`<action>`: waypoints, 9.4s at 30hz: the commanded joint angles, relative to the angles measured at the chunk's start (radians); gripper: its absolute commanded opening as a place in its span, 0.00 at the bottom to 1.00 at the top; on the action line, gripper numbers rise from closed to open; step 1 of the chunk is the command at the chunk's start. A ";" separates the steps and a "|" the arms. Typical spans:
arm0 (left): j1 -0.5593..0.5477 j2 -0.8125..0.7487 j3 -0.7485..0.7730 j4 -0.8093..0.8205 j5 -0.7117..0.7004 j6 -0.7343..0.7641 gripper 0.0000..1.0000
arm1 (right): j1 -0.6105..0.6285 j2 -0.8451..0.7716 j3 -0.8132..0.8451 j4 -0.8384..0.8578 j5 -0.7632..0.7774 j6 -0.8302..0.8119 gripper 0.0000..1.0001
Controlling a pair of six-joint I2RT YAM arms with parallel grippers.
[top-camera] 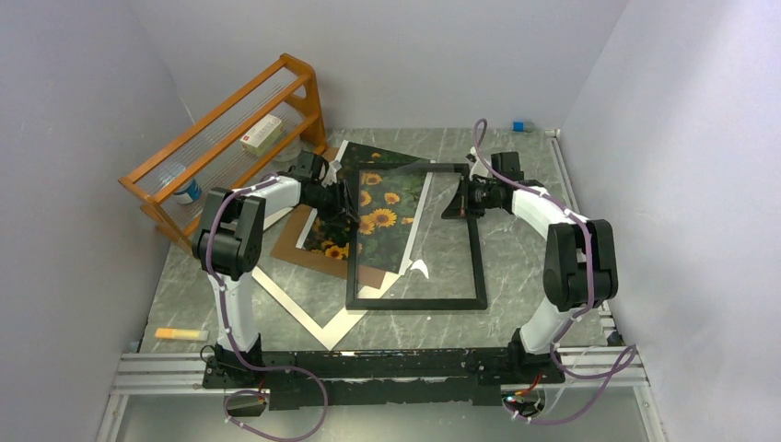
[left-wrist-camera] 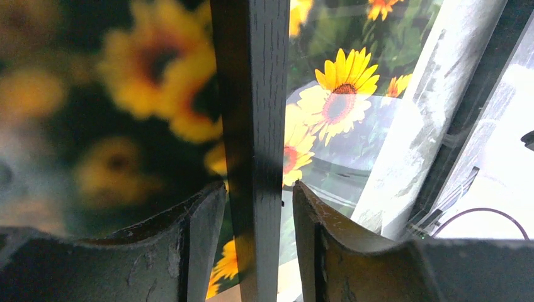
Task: Put the photo into the frame
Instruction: Place the photo frame item in the photo frame, then move the photo frame to the center of the board, then pick up the photo frame item at the center of the board.
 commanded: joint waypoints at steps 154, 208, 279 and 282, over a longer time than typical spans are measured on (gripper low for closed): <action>-0.218 0.261 0.349 -0.067 0.139 -0.022 0.62 | 0.179 -0.245 -0.111 -0.115 0.704 0.531 0.47; 0.491 -1.061 -1.001 0.223 -0.233 -0.423 0.46 | 0.230 -0.124 -0.014 -0.111 0.666 0.493 0.48; 0.492 -0.981 -0.156 -0.773 0.142 -0.173 0.03 | 0.646 0.038 0.266 -0.156 0.442 0.014 0.65; 0.493 -0.976 -0.184 -0.743 0.124 -0.169 0.03 | 0.694 -0.046 0.150 -0.069 0.373 -0.055 0.66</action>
